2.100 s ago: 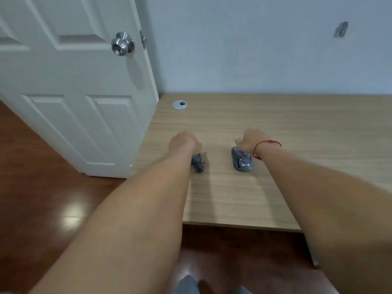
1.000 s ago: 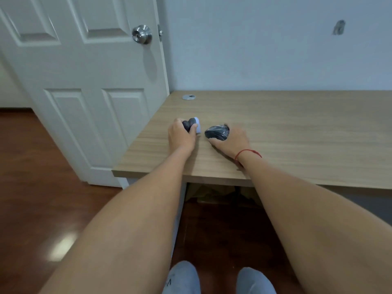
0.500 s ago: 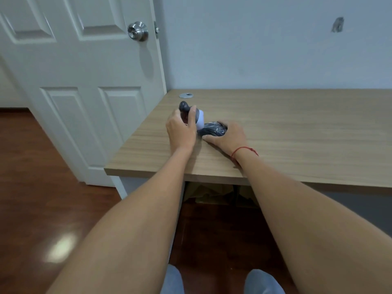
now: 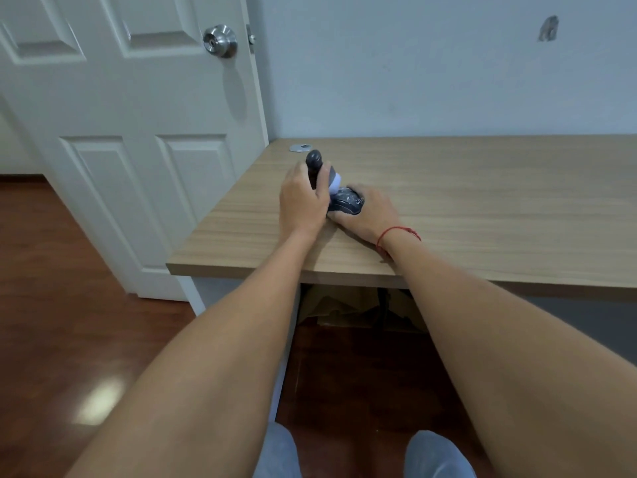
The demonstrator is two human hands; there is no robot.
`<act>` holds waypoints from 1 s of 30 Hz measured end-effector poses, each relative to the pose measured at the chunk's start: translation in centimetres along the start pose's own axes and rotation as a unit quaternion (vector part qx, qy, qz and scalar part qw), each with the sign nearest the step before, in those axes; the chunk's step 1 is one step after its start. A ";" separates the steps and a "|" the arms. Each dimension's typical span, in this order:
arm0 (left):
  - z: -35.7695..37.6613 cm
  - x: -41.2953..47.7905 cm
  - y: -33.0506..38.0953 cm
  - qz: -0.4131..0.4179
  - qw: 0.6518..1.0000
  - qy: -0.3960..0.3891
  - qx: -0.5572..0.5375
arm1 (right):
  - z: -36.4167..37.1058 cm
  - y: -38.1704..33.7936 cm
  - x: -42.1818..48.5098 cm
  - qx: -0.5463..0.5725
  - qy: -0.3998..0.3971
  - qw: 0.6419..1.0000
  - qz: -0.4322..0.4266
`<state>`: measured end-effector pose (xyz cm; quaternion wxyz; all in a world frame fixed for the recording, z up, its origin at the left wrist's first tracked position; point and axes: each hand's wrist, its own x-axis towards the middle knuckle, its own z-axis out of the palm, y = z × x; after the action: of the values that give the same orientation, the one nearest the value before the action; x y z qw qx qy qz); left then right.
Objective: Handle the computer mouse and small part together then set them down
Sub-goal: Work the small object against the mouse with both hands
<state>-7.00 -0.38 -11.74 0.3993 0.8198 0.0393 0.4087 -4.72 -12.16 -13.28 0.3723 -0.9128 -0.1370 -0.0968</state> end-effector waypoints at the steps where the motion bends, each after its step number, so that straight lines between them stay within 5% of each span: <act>1: 0.0 0.0 -0.1 -0.007 1.000 -0.008 0.008 | 0.0 0.0 0.0 -0.001 0.000 1.000 -0.001; 6: -0.3 0.4 -1.4 -0.090 0.990 0.002 0.112 | 0.0 0.0 -0.1 0.003 -0.003 1.000 0.010; 11: -0.2 -0.1 -0.2 -0.010 1.000 0.014 -0.015 | -0.1 0.0 -0.2 0.010 0.001 1.000 0.015; 18: -0.4 0.0 -1.2 -0.065 0.992 0.003 0.104 | 0.1 0.0 -0.2 0.013 -0.004 1.000 0.018; 24: -0.3 -0.3 0.1 0.014 1.000 -0.001 -0.004 | 0.1 -0.2 0.0 0.001 -0.009 1.000 0.029; 30: -0.5 0.1 -1.0 -0.070 0.987 -0.005 0.142 | 0.0 -0.2 -0.3 0.000 -0.003 1.000 0.025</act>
<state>-7.01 0.64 -12.21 0.3069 0.8655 0.1515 0.3658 -5.09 -12.08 -13.18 0.3738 -0.9164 -0.1153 -0.0849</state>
